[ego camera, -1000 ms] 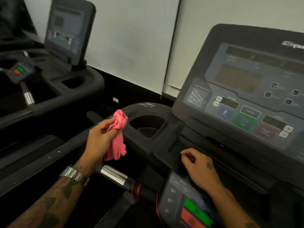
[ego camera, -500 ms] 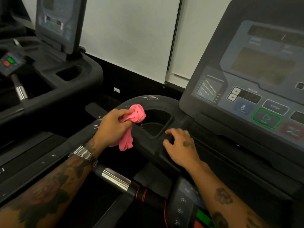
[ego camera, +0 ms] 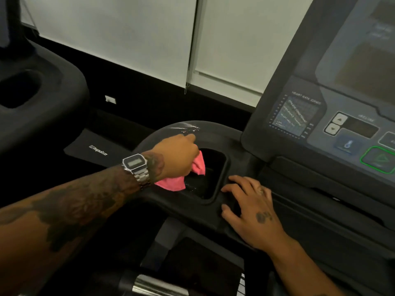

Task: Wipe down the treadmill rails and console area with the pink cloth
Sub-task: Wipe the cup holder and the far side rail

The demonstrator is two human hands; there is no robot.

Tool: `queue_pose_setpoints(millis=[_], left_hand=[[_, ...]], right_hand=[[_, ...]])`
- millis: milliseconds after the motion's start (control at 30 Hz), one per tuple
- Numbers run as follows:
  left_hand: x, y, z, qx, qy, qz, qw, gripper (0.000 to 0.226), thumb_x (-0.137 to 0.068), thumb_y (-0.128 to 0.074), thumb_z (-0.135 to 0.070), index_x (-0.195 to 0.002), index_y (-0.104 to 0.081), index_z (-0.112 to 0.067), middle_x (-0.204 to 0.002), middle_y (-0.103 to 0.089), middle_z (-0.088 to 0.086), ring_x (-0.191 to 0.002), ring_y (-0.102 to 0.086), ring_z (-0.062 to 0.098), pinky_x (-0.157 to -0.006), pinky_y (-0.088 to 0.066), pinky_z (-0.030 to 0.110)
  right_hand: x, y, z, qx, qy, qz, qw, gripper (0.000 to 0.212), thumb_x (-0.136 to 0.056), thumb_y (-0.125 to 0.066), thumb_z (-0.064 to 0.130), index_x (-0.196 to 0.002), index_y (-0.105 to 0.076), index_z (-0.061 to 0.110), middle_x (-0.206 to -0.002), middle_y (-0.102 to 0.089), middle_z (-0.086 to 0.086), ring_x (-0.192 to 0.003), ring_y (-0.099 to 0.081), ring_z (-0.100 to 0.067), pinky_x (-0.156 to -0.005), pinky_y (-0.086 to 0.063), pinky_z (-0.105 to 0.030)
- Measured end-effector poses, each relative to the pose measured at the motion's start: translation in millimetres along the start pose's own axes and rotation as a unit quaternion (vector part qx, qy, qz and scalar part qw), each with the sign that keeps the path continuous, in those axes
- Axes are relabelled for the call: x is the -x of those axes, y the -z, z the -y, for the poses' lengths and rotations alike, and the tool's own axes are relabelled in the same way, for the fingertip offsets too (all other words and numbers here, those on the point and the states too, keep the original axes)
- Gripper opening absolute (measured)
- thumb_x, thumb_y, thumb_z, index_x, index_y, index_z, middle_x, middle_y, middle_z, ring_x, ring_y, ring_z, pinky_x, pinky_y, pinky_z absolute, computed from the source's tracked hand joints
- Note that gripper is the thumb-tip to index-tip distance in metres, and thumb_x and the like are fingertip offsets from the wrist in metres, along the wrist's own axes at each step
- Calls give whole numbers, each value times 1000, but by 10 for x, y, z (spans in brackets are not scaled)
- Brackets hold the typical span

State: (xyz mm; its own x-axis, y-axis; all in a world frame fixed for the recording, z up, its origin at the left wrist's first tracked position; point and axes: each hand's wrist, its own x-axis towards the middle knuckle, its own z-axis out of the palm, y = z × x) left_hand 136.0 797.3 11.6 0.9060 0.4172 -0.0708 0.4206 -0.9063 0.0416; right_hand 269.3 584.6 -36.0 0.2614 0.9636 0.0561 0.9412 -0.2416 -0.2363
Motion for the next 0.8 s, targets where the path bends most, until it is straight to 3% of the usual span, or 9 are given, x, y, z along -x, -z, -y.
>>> queue_pose_setpoints(millis=[133, 233, 333, 467, 533, 600, 667, 800], left_hand=[[-140, -99, -252, -60, -49, 90, 993, 27, -84, -63, -16, -111, -62, -8, -114, -51, 10, -100, -57, 30, -69, -48, 37], [-241, -262, -229, 22, -50, 149, 987, 21, -82, -70, -24, -98, -69, -10, -105, -61, 9, -88, -65, 28, -64, -49, 33], [-357, -404, -166, 134, -25, 137, 981, 8, -78, -72, -20, -85, -73, -19, -85, -70, 6, -72, -69, 25, -58, -57, 31], [-425, -472, -256, 158, -65, 157, 973, 10, -71, -71, -20, -81, -73, -21, -80, -72, 0, -73, -68, 20, -65, -57, 30], [-401, -473, -183, 164, -114, 186, 962, 16, -73, -61, -16, -77, -75, -23, -82, -74, -8, -76, -66, 6, -69, -53, 22], [-372, -446, -134, 113, -175, 228, 951, 22, -81, -55, -12, -73, -74, -19, -75, -72, -9, -73, -62, 3, -65, -42, 11], [-376, -380, -143, 29, -170, 259, 950, 27, -89, -57, -19, -64, -65, -17, -64, -62, -5, -75, -62, 12, -64, -40, 16], [-391, -289, -269, -145, -131, 282, 939, 16, -90, -58, -24, -86, -70, -13, -93, -70, 1, -85, -65, 19, -66, -46, 26]], right_hand=[[2, 27, 23, -12, -4, -3, 1000, 32, -85, -51, 50, -114, -55, 37, -139, -43, 16, -135, -31, -11, -102, -23, -32], [-19, 17, 18, -17, -10, -4, 1000, 32, -85, -51, 50, -114, -55, 38, -140, -43, 18, -135, -30, -10, -104, -24, -34], [-33, 6, 36, -15, -13, -7, 1000, 30, -84, -51, 48, -112, -55, 37, -138, -44, 17, -134, -31, -10, -103, -26, -35], [-24, -2, 34, -15, -18, -10, 1000, 28, -84, -52, 46, -111, -55, 37, -138, -45, 17, -134, -31, -9, -101, -21, -30], [-26, 1, 23, -24, -20, -11, 999, 29, -85, -51, 47, -111, -56, 37, -138, -45, 18, -133, -31, -8, -100, -22, -29], [-18, -3, 11, -30, -18, -10, 999, 28, -86, -49, 47, -111, -56, 37, -138, -45, 19, -133, -31, -7, -100, -24, -31], [-17, 3, -6, -34, -12, -15, 999, 26, -89, -48, 45, -112, -57, 37, -138, -45, 20, -133, -32, -6, -101, -27, -33], [-1, 10, -45, -46, -3, -20, 999, 24, -91, -48, 42, -112, -57, 36, -136, -46, 21, -131, -33, -3, -99, -29, -32]])
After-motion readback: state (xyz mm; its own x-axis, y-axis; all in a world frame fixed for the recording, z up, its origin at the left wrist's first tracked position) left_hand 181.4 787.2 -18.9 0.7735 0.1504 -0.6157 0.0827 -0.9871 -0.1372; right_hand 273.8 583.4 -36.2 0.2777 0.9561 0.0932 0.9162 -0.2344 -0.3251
